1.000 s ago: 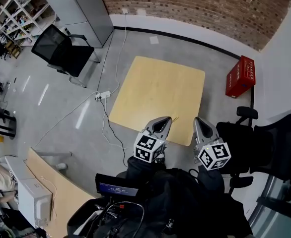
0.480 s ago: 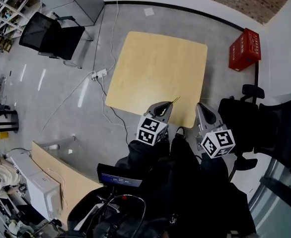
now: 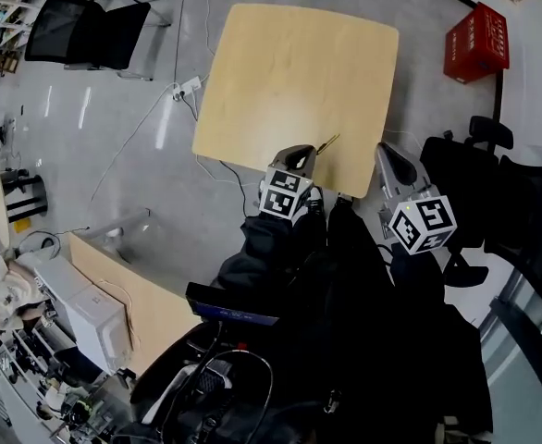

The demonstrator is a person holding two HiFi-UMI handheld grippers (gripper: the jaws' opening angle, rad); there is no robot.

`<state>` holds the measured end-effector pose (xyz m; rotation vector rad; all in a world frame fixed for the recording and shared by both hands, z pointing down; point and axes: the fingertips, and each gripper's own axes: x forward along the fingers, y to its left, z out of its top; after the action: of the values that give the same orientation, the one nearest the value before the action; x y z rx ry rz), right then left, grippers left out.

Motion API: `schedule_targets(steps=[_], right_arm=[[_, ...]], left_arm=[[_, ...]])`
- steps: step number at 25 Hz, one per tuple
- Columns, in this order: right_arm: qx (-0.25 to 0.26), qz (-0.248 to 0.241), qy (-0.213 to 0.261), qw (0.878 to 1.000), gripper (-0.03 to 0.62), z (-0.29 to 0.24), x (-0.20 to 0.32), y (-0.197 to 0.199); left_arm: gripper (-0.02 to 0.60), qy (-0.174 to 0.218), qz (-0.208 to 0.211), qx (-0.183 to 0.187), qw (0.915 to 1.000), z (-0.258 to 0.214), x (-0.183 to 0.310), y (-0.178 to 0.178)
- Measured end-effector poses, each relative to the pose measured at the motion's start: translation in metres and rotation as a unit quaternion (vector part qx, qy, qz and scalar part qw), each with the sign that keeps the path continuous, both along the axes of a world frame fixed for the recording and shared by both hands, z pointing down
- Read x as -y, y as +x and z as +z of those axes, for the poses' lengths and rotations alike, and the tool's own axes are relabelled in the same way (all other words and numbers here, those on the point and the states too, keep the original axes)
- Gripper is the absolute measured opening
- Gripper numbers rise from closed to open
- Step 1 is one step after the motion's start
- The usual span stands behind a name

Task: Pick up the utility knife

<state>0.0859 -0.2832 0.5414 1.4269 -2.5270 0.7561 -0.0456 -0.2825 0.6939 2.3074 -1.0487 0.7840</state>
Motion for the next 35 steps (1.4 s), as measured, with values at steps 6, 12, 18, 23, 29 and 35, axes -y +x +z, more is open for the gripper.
schedule_targets(steps=[6, 12, 18, 23, 29, 35], right_arm=[[-0.006, -0.004, -0.032, 0.999, 0.005, 0.028, 0.009, 0.007], [-0.011, 0.002, -0.052, 0.999, 0.005, 0.042, 0.016, 0.015], [-0.016, 0.012, -0.067, 0.998, 0.005, 0.056, 0.014, 0.026], [-0.017, 0.016, -0.077, 0.997, 0.005, 0.062, 0.013, 0.033], [-0.015, 0.024, -0.084, 0.996, 0.005, 0.069, 0.009, 0.04], [-0.015, 0.03, -0.086, 0.996, 0.005, 0.069, 0.008, 0.046]], left_arm=[[0.0, -0.049, 0.022, 0.036, 0.9979, 0.064, 0.006, 0.005], [0.007, -0.084, 0.064, 0.075, 0.9916, 0.109, 0.01, 0.009], [0.051, -0.102, 0.114, 0.12, 0.981, 0.139, 0.004, 0.015], [0.064, -0.111, 0.135, 0.136, 0.9752, 0.155, 0.007, 0.022], [0.064, -0.122, 0.162, 0.158, 0.9663, 0.171, 0.002, 0.026], [0.064, -0.127, 0.153, 0.159, 0.967, 0.175, 0.004, 0.025]])
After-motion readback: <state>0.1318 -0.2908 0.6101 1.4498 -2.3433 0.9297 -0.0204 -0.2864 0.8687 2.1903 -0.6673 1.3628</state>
